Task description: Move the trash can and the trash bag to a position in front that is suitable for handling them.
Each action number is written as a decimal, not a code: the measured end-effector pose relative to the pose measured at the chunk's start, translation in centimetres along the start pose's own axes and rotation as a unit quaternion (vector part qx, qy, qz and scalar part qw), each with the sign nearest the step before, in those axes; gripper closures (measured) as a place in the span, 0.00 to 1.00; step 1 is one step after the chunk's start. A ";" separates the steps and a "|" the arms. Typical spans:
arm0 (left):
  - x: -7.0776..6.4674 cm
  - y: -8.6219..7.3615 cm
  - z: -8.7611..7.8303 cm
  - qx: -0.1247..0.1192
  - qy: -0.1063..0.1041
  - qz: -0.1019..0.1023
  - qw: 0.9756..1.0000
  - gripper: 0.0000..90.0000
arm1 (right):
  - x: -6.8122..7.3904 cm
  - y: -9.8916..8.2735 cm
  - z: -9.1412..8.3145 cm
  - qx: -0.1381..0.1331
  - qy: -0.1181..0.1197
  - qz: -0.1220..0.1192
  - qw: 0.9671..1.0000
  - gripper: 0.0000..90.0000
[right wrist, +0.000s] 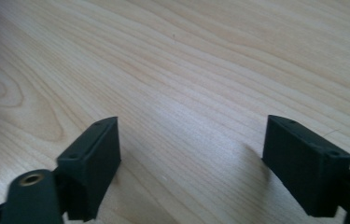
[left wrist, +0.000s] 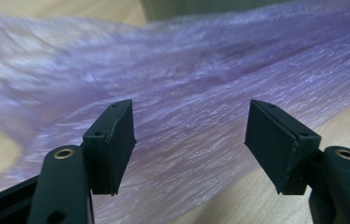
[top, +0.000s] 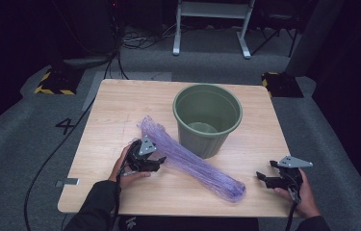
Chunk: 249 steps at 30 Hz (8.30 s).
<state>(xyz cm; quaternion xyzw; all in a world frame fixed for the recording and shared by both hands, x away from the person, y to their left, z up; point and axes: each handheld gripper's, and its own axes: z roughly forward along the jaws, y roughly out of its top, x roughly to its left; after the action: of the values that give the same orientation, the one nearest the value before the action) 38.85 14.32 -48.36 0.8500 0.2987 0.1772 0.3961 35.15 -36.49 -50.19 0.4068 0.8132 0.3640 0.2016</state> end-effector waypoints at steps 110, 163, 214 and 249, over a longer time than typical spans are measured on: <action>-3.5 -5.7 -4.4 0.053 -0.032 -0.022 0.998 0.17 | 6.8 5.4 2.6 -0.064 0.146 -0.083 0.984 0.41; -3.1 -5.6 -4.0 0.052 -0.042 -0.011 0.998 0.15 | 9.6 20.9 -2.1 -0.105 0.140 -0.200 0.964 0.60; -3.1 -5.5 -3.9 0.052 -0.042 -0.010 0.998 0.15 | 8.9 9.6 -2.8 -0.109 0.149 -0.133 0.974 0.40; 0.3 -0.1 -2.4 0.018 -0.023 0.054 0.998 0.18 | 8.1 6.9 5.8 -0.033 0.159 -0.098 0.982 0.77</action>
<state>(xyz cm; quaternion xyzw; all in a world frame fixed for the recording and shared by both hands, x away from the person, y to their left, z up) 37.70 15.92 -46.95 0.8759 0.2462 0.1734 0.3770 37.50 -24.67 -49.02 0.2551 0.8582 0.4295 0.1179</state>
